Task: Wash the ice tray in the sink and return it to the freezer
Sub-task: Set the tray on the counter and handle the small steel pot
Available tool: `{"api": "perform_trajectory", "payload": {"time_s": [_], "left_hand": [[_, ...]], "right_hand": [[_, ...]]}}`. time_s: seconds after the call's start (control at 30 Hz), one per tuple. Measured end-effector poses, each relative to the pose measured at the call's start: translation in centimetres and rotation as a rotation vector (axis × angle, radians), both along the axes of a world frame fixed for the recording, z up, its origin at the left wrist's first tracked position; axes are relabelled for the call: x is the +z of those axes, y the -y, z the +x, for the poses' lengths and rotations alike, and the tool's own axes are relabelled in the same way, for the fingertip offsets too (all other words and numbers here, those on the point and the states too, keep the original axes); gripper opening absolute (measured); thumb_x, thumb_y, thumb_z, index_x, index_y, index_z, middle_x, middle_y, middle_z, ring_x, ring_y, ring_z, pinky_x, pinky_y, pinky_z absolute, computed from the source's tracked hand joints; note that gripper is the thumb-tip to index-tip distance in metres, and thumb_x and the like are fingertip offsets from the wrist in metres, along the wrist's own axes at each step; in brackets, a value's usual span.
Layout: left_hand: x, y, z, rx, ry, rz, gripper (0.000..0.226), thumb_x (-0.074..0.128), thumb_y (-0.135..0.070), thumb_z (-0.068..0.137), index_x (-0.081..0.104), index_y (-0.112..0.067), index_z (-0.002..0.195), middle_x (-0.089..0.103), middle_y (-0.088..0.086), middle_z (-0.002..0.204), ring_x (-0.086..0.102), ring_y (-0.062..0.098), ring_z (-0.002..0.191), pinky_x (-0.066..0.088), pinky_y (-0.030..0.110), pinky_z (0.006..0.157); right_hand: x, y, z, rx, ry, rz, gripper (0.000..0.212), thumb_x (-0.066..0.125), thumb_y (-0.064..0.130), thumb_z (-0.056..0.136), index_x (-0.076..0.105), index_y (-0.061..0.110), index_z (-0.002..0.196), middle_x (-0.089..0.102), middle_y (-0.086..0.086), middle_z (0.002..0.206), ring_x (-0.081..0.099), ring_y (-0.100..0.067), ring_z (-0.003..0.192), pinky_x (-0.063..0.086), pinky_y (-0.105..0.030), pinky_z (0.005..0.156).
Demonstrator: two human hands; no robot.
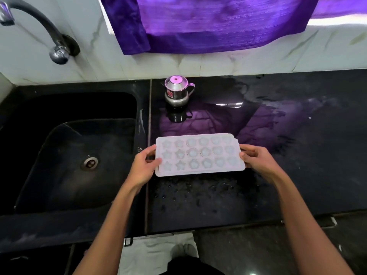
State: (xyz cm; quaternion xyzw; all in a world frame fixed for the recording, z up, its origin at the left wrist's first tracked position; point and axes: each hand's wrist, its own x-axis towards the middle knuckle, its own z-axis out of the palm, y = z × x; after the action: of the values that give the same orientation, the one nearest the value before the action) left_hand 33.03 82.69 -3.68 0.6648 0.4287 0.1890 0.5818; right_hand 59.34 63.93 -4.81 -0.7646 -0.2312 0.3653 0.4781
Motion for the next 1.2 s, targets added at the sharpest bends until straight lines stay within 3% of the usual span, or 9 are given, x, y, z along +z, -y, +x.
{"api": "perform_trajectory", "payload": {"time_s": [0.2,0.43,0.57,0.67,0.77,0.97,1.07,1.2], "left_hand": [[-1.1,-0.1,0.2,-0.017,-0.032,-0.012,0.041,0.053,0.008,0.090,0.058,-0.010,0.126,0.067,0.000,0.106,0.068,-0.004,0.076,0.053,0.013,0.065],[-1.7,-0.6,0.5,-0.040,-0.032,0.041,0.040,0.052,0.007,0.090,0.060,-0.011,0.125,0.069,0.003,0.112,0.070,0.000,0.082,0.054,0.015,0.068],[-1.9,-1.0,0.8,-0.028,-0.078,0.072,0.041,0.057,0.000,0.090,0.057,-0.012,0.129,0.066,0.004,0.121,0.067,0.009,0.090,0.053,0.021,0.078],[-1.4,-2.0,0.7,0.103,-0.159,0.152,0.057,0.063,-0.016,0.090,0.041,-0.007,0.142,0.053,0.000,0.130,0.056,0.017,0.099,0.043,0.028,0.088],[-0.2,-3.3,0.8,0.185,-0.135,0.216,0.056,0.062,-0.021,0.091,0.041,-0.008,0.142,0.052,0.003,0.136,0.055,0.017,0.101,0.042,0.030,0.089],[0.9,-7.1,3.4,0.221,-0.090,0.234,0.050,0.060,-0.017,0.092,0.045,-0.009,0.139,0.055,0.002,0.130,0.056,0.013,0.094,0.040,0.025,0.084],[0.8,-9.2,6.2,0.189,-0.067,0.201,0.049,0.061,-0.015,0.091,0.046,-0.007,0.138,0.054,-0.003,0.124,0.056,0.005,0.086,0.041,0.024,0.084],[0.6,-12.4,10.6,0.156,-0.009,0.089,0.058,0.066,-0.020,0.088,0.044,-0.004,0.139,0.051,0.011,0.140,0.056,0.014,0.103,0.046,0.028,0.091]], "right_hand": [[-0.2,-0.5,0.3,-0.012,0.012,-0.042,0.033,0.051,0.000,0.093,0.056,0.001,0.126,0.067,-0.016,0.103,0.064,-0.015,0.072,0.054,-0.017,0.054],[0.0,-0.9,0.4,0.041,0.064,-0.060,0.034,0.052,0.000,0.093,0.055,0.001,0.126,0.065,-0.012,0.097,0.061,-0.012,0.069,0.052,-0.015,0.050],[0.4,-1.1,1.5,0.110,0.094,-0.170,0.034,0.058,0.007,0.091,0.058,0.003,0.125,0.068,-0.010,0.099,0.065,-0.019,0.079,0.058,-0.025,0.065],[1.3,-1.7,2.7,0.067,0.147,-0.218,0.034,0.062,0.012,0.090,0.058,0.002,0.121,0.066,-0.012,0.100,0.063,-0.018,0.080,0.055,-0.026,0.068],[2.5,-3.3,3.9,-0.024,0.239,-0.168,0.030,0.062,0.016,0.089,0.062,0.007,0.118,0.066,-0.007,0.096,0.063,-0.018,0.081,0.055,-0.036,0.082],[4.4,-9.3,4.6,0.116,0.257,-0.073,0.027,0.060,0.015,0.090,0.062,0.009,0.117,0.067,-0.010,0.103,0.065,-0.025,0.094,0.053,-0.037,0.086],[4.9,-13.4,5.2,0.173,0.257,-0.015,0.029,0.060,0.017,0.091,0.061,0.010,0.119,0.066,-0.008,0.106,0.064,-0.019,0.095,0.052,-0.031,0.088],[5.4,-19.6,6.0,0.168,0.261,0.048,0.037,0.058,0.025,0.092,0.056,0.011,0.127,0.064,-0.004,0.111,0.059,-0.005,0.086,0.047,-0.016,0.076]]}}
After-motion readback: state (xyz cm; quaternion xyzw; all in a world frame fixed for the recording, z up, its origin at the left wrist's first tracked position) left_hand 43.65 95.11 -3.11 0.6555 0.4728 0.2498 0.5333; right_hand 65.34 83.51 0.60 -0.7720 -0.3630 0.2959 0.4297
